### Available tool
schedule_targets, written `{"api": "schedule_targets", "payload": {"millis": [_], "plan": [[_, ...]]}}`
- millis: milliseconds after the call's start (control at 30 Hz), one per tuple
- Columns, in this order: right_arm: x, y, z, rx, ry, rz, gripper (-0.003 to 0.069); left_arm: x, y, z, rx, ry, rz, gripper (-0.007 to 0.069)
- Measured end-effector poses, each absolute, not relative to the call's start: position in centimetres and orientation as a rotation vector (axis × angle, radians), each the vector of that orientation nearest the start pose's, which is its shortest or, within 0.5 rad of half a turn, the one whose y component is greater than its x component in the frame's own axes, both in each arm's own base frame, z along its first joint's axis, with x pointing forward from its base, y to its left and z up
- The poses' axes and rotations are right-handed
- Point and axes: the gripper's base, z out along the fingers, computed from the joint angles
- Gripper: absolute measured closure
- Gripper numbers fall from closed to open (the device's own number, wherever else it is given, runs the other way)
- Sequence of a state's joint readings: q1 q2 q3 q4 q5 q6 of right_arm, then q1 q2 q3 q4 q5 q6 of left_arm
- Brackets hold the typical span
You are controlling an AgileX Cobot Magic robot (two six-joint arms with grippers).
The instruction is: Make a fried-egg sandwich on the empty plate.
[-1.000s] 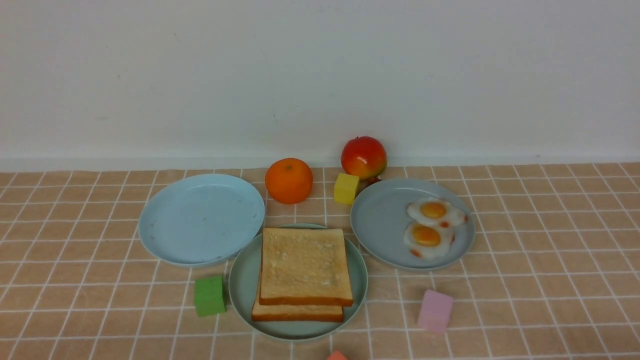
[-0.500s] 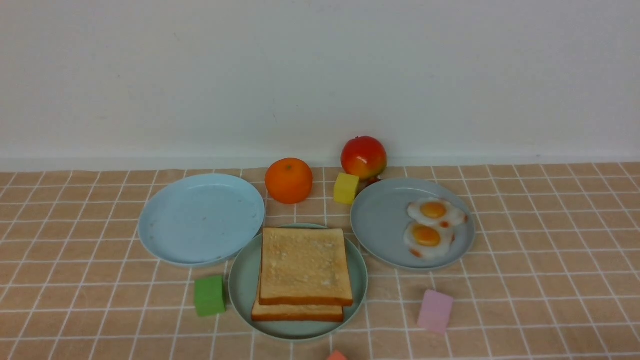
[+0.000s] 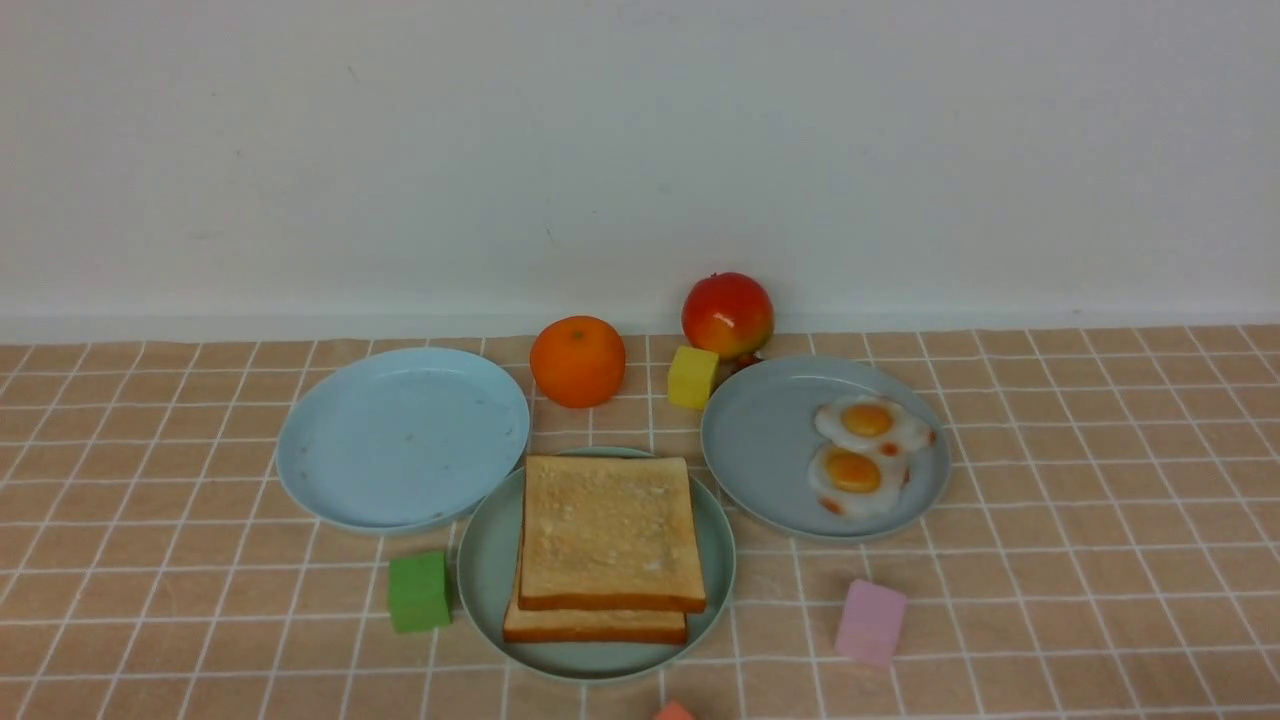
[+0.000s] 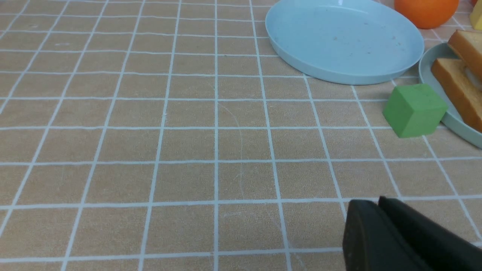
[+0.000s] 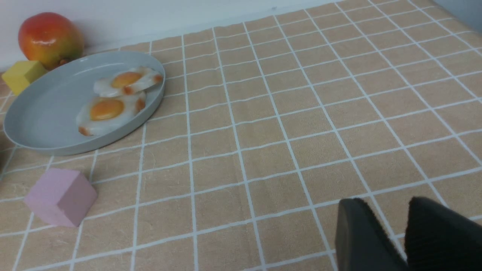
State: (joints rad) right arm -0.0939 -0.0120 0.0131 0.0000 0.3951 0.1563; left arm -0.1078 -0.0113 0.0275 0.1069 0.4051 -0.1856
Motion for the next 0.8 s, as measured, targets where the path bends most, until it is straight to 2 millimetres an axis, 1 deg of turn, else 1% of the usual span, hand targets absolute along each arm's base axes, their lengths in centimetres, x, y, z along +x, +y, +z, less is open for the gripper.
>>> {"api": "schedule_targets", "payload": {"millis": [800], "plan": [[5.15,-0.49,17.39,0.235,1.865,0.043,0.0432,5.18,-0.17,16.84,-0.009,1.904,-0.092,0.0546]]}}
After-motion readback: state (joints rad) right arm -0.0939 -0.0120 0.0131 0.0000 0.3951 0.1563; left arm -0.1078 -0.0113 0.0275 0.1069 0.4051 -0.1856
